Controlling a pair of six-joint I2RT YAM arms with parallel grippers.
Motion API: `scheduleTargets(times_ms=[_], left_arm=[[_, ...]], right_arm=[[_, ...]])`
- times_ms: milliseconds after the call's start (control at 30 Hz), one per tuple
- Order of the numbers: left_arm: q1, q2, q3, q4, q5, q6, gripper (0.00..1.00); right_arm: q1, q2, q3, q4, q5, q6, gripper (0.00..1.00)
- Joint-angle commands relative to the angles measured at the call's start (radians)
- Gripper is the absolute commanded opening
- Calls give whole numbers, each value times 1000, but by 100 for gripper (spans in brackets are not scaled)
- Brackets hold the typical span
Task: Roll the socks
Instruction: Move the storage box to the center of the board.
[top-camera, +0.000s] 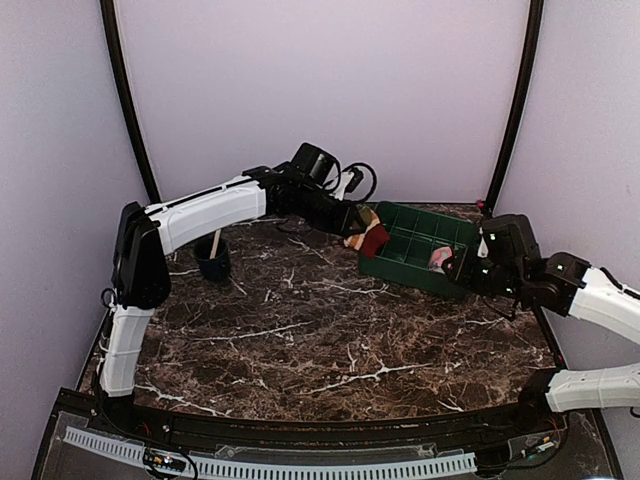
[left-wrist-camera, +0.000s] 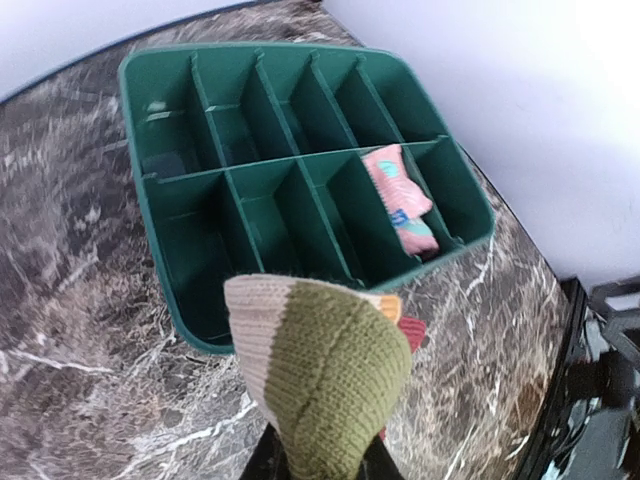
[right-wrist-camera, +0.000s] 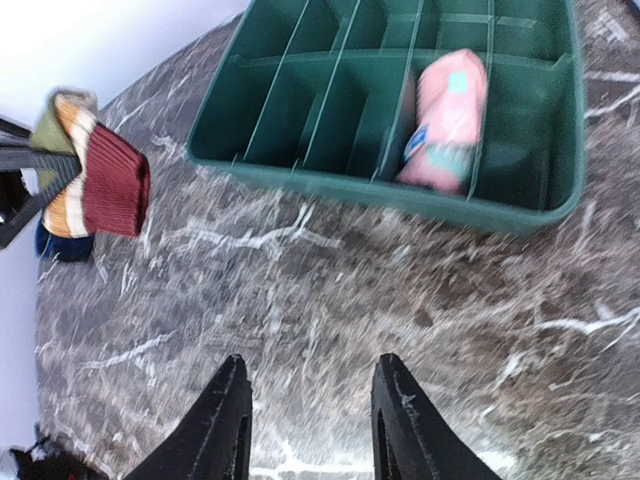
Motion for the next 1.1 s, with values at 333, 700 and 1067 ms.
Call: scheduleTargets(times_ms=[333,700,1067], left_arm=[[13,77,168,-2,-27,-161,0],[32,62,168,-8,-61,-111,0],[32,1,124,-4,-144,-39,0]], right_arm=[[-139,675,501,-41,44,-251,38],[-150,985,763,-145,-6,-206,35],[-155,1123,835,-223,-14,-185,32]])
